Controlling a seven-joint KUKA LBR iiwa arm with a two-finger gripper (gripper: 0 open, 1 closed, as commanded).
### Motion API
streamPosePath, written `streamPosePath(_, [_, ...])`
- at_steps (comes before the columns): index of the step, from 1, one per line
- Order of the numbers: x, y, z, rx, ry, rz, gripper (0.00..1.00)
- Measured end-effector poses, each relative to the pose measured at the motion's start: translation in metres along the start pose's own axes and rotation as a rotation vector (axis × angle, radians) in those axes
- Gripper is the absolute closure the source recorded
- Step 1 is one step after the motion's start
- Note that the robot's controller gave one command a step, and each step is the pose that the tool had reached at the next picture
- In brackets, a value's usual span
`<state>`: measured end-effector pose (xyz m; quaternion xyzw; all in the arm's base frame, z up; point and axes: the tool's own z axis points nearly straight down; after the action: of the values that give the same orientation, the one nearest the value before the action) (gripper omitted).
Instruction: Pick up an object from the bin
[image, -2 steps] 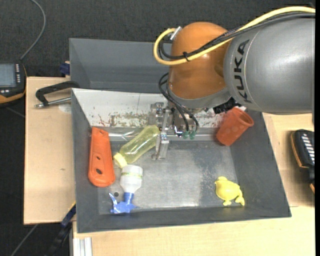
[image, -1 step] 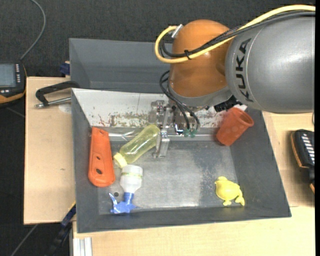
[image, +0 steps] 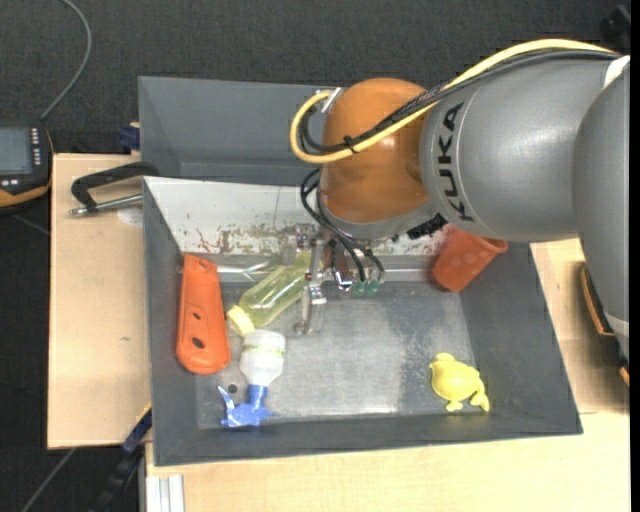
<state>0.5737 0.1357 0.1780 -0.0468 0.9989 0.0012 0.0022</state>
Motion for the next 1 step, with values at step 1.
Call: streamPosePath(1, [-0.0105, 0.0075, 0.0191, -0.001, -0.002, -0.251, 0.00])
